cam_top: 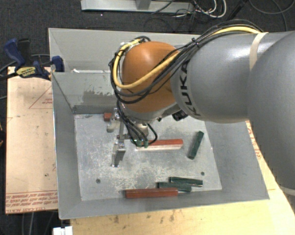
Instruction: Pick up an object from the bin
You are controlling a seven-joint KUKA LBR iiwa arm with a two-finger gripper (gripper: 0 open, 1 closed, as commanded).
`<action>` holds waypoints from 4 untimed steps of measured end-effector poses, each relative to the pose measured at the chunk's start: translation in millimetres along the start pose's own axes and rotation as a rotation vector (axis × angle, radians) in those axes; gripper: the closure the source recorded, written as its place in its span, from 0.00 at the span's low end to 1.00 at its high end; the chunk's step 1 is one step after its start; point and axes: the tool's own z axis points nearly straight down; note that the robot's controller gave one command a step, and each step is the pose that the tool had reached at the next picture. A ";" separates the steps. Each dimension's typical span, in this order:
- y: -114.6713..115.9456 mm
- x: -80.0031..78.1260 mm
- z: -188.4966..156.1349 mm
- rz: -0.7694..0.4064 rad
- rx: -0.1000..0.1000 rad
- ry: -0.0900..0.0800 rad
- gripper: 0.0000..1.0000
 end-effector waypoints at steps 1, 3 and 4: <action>-1.0 -1.9 -4.5 0.003 -0.001 -0.007 0.00; -68.9 -32.3 62.5 -0.044 0.002 0.000 0.00; -76.2 -29.0 83.5 -0.145 -0.001 -0.014 0.00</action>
Offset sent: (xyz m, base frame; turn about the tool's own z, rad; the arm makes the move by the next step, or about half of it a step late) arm 0.0236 -0.0748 -0.0764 -0.0130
